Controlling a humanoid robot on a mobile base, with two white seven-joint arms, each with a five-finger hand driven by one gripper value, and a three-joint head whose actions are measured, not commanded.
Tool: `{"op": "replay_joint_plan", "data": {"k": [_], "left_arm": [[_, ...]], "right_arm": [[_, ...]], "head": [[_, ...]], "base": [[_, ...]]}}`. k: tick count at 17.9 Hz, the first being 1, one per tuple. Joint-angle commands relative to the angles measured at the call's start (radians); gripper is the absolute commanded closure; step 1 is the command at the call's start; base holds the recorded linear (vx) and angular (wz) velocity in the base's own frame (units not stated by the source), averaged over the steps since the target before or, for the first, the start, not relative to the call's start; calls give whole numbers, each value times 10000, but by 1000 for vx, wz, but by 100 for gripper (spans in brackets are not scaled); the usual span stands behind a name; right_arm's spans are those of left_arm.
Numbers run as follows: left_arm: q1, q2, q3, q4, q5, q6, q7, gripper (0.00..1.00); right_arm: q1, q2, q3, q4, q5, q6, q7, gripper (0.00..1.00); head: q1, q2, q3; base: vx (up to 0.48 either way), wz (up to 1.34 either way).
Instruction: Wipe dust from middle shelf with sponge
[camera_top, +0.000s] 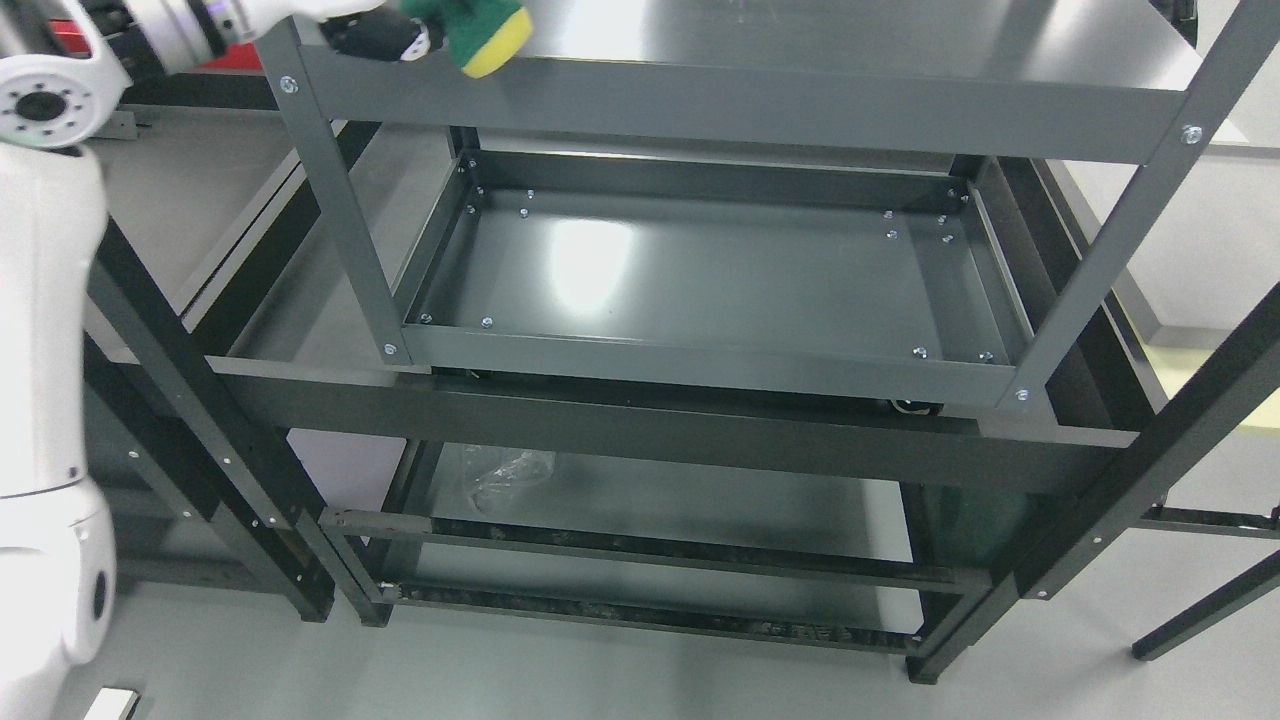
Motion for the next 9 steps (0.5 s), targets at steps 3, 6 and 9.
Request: {"op": "replay_joint_plan", "data": {"k": [3,6,9], "left_arm": [[-1218,-3106,-211,1811,-2034,5,-8,100],[-1280,-3106,-1501,1875,-2036,5,421,100],[-1617,-3106,-2725,1890,-1747,5,1506,100]], "right_arm": [[0,-175,0,-175,0,718,4,0],[0,-175,0,-175,0,718,4,0],[0,-175,0,-175,0,718,4,0]], "head": [[0,0,0],[0,0,0],[0,0,0]], "base": [[0,0],[0,0],[0,0]]}}
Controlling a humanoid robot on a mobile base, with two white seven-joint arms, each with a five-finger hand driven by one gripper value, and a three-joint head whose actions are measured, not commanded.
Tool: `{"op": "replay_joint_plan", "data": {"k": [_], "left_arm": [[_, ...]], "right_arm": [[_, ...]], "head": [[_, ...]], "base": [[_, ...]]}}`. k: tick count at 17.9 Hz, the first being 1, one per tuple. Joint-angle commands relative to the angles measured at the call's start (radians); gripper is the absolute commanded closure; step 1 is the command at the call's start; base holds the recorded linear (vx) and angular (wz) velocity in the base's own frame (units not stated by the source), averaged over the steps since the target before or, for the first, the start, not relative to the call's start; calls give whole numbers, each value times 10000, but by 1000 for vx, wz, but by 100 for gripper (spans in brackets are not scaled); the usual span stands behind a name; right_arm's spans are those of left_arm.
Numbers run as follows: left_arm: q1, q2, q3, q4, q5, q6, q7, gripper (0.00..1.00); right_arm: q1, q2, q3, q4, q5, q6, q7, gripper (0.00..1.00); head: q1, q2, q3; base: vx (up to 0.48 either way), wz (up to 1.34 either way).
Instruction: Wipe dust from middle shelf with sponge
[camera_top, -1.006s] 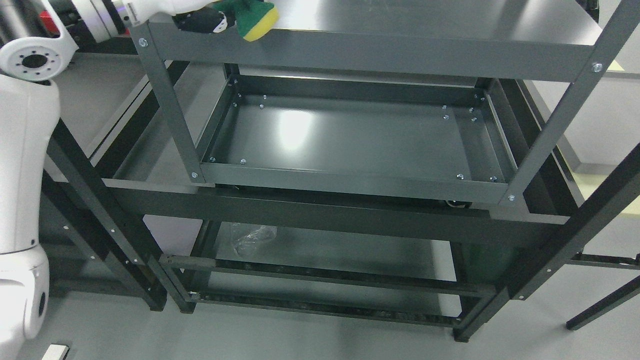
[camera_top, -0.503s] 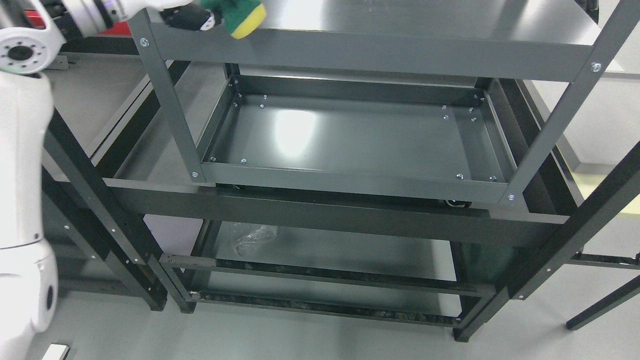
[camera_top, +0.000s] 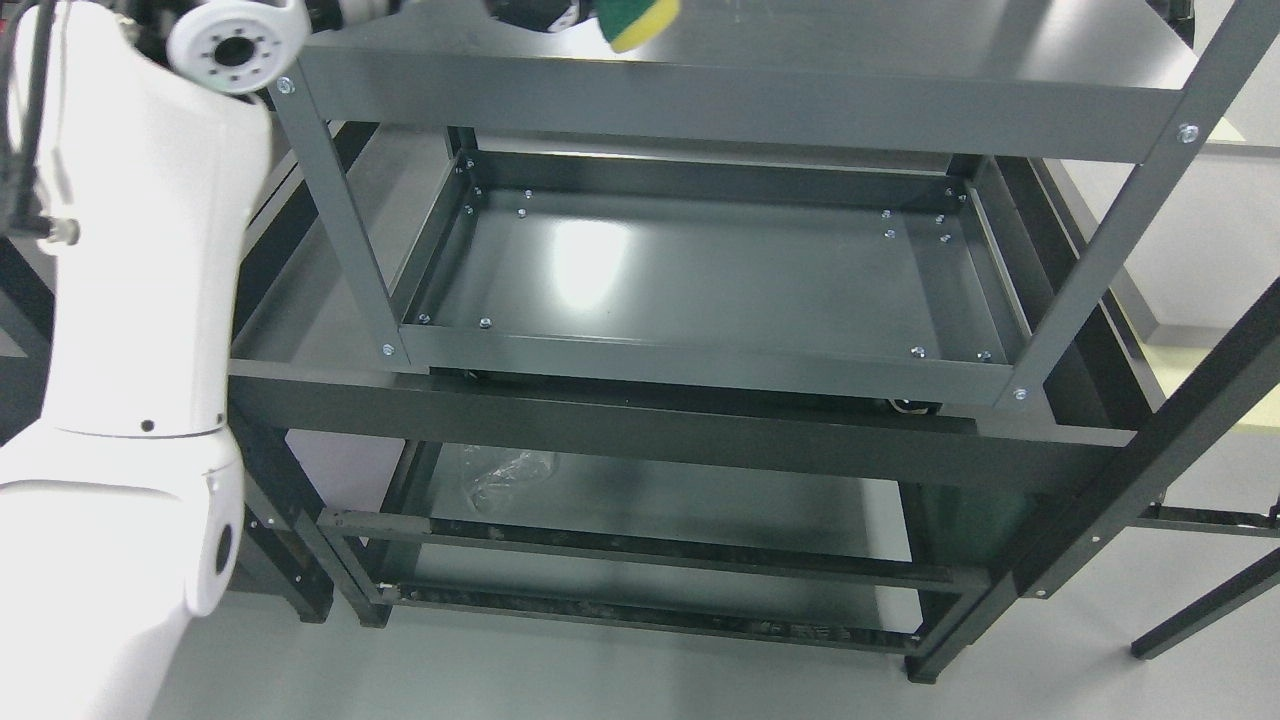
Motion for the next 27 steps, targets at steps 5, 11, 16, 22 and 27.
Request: {"op": "replay_joint_plan", "data": {"k": [5,11,16,22,27], "left_arm": [[-932,-1091,-5194,803,956,5,3110,100],[-948,-1091,-7255,773,1205,50,3572,100],[-1345,-1091,-6660,727,1144,67,3496,100],[-1378,-1091,-5326,390,1052,5,3067,99],[-598,556,-3581,-1049,1205,5,2104,99]], "right_arm": [[2,-175,0,-174,0,718,7,0],[2,-175,0,-174,0,718,-9,0],[2,-175,0,-174,0,718,7,0],[2,-175,0,-174,0,733,7,0],[2,-175,0,-174,0,718,-9,0]], "head": [[0,0,0],[0,0,0],[0,0,0],[0,0,0],[0,0,0]], "base": [[0,0],[0,0],[0,0],[0,0],[0,0]]}}
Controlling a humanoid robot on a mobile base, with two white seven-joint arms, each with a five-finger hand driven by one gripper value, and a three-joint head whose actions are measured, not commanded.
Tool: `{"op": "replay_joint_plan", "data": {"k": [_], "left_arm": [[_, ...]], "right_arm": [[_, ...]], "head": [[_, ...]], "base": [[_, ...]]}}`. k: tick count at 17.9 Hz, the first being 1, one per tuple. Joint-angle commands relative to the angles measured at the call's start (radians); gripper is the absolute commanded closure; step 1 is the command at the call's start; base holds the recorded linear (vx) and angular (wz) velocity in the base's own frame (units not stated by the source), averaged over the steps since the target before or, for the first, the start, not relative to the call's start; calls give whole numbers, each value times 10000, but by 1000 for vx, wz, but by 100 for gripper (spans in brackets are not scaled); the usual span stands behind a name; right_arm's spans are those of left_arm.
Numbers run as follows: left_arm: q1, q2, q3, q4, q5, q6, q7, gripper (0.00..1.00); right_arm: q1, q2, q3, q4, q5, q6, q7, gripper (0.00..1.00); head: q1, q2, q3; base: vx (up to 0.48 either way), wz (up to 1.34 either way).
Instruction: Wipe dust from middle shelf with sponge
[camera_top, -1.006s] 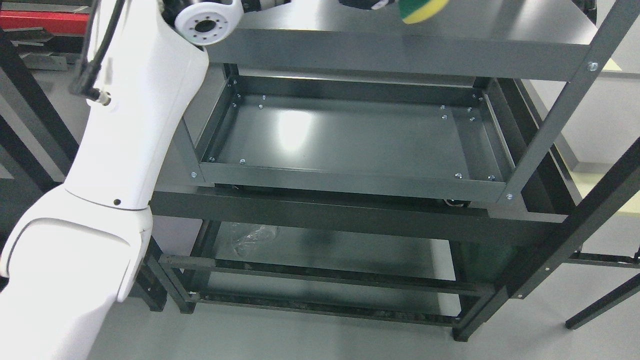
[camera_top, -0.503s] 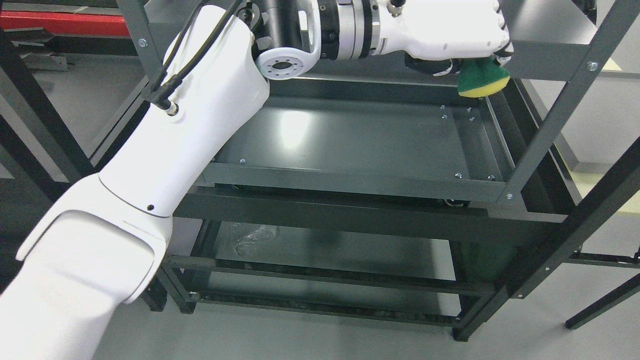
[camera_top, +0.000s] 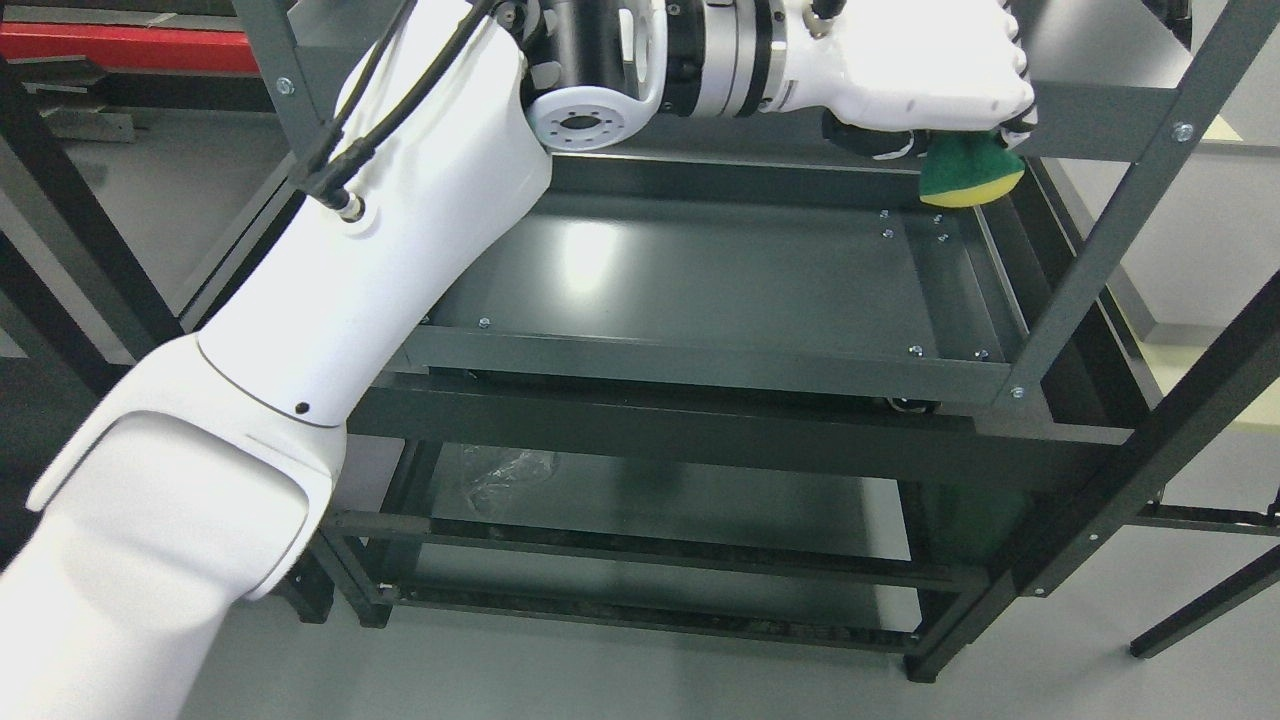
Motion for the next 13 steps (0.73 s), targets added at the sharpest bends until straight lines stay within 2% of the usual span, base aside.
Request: {"op": "replay_joint_plan", "data": {"k": [1,5,7,10,13], "left_arm": [[848,1758,2019,-1599,237,-53,-981,99],[1877,3261,2881,-2763,1447,-53,-1735,99],[2016,3585,3202,-3392,1969,-53,-1888,99],[2292,3495,3328,-3993,3116,-53,-1996,99],[3208,3052,2748,-3994,4818,-53,-2042,99]], "right_arm": [[1,-175,0,-175,0,718,8,0],[1,-175,0,-175,0,718,8,0],[1,-175,0,-175,0,718,8,0],[1,-175,0,-175,0,718,8,0],[1,-175,0,-175,0,718,8,0]], "head": [[0,0,0],[0,0,0],[0,0,0],[0,0,0],[0,0,0]], "base": [[0,0],[0,0],[0,0],[0,0],[0,0]]}}
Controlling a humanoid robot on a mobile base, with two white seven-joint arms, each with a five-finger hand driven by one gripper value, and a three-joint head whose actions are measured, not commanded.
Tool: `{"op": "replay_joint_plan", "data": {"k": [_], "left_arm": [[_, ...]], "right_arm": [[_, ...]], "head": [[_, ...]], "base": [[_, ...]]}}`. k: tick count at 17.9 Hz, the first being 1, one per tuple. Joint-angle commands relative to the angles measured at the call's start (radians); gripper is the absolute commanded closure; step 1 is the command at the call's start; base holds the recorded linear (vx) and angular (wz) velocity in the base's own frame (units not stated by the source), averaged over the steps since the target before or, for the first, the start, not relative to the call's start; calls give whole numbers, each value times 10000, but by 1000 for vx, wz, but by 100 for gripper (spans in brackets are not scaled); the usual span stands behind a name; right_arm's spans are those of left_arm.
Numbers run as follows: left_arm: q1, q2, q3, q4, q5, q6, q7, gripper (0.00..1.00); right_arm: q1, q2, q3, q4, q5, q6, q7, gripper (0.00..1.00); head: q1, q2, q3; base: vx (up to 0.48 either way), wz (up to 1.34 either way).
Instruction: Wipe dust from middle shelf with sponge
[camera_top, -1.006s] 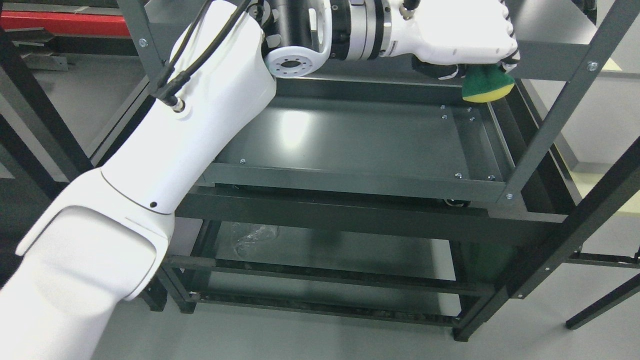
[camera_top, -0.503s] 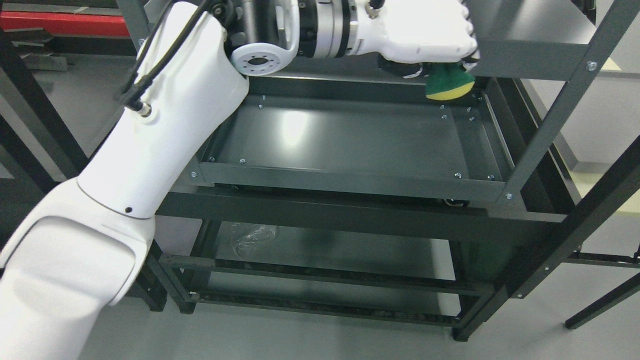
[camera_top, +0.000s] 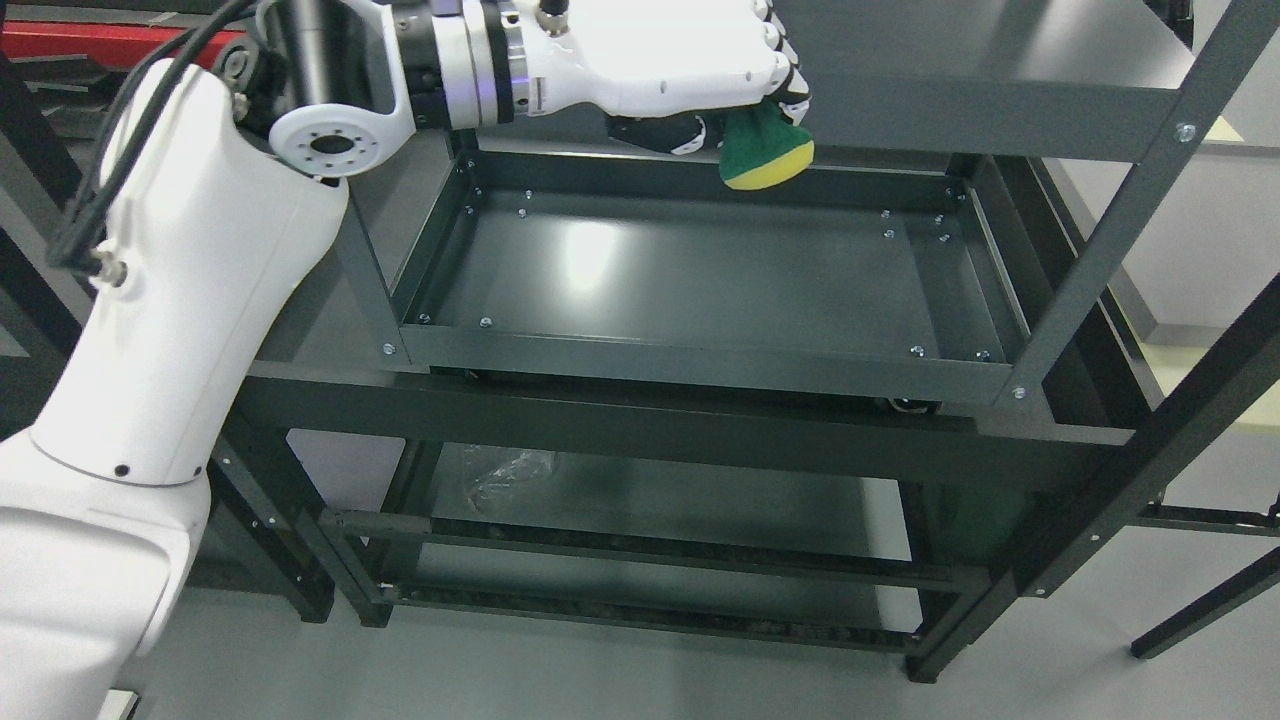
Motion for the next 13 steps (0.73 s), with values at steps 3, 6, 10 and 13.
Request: {"op": "replay_joint_plan", "data": {"k": [3,6,10,13], "left_arm": [[3072,113,-188,-1460,2979,0,-15,100],[5006,-1678,86,-513,3315,0,93,100],[5884,-2491,2121,2305,4679,0,734,100],[5930,-2491,2800,4025,5324,0,2981,100]], "right_arm": [[0,-175,0,-174,0,733,21,0],[0,-175,0,-174,0,718,21,0],[0,-175,0,-174,0,718,6,0],[0,-175,0,-174,0,718,21,0]], "head": [[0,-1,0],[0,-1,0],[0,-1,0],[0,-1,0]], "base": [[0,0],[0,0],[0,0],[0,0]]}}
